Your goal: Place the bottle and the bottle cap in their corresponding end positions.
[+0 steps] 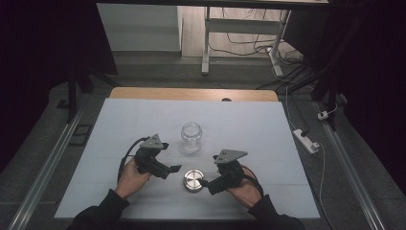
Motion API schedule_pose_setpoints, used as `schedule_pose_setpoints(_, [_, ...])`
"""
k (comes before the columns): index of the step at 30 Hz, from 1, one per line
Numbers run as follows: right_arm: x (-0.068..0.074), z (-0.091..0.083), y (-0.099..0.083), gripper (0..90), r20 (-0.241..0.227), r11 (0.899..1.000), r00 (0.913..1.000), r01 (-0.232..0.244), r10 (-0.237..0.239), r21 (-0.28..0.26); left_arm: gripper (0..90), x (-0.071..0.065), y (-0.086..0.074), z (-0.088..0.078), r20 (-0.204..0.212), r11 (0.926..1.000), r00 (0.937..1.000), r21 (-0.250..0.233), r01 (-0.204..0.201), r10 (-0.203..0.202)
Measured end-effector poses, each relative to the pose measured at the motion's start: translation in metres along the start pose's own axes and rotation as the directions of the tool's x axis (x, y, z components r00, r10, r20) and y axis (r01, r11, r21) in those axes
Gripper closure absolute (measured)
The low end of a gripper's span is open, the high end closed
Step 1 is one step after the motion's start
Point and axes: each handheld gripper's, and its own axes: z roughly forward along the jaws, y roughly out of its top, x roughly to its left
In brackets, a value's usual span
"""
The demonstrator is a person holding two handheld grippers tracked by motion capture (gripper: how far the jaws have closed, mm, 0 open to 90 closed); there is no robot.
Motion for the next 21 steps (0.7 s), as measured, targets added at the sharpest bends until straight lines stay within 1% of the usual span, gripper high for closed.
schedule_pose_setpoints(6, [-0.002,-0.009,-0.006,0.0,0.015,1.000,0.9997,-0.017,0.017,0.004,0.0,-0.007,-0.009,-0.012,-0.007,0.9999,0.9999,0.004,0.010,-0.010])
schedule_pose_setpoints(15, [-0.005,-0.024,-0.013,0.0,0.046,1.000,0.9984,-0.031,0.031,-0.004,0.0,-0.013,-0.026,-0.036,-0.030,0.9990,0.9986,-0.008,0.043,-0.043])
schedule_pose_setpoints(17, [-0.005,-0.028,-0.015,0.0,0.055,0.999,0.9979,-0.034,0.034,-0.006,0.0,-0.016,-0.031,-0.041,-0.036,0.9981,0.9976,-0.015,0.059,-0.059])
schedule_pose_setpoints(18, [-0.006,-0.030,-0.016,0.0,0.059,0.999,0.9976,-0.037,0.037,-0.007,0.0,-0.016,-0.034,-0.044,-0.041,0.9985,0.9977,-0.007,0.054,-0.054])
schedule_pose_setpoints(21, [-0.007,-0.036,-0.019,0.0,0.072,0.999,0.9964,-0.045,0.046,-0.010,0.0,-0.017,-0.042,-0.052,-0.050,0.9971,0.9960,-0.015,0.074,-0.075])
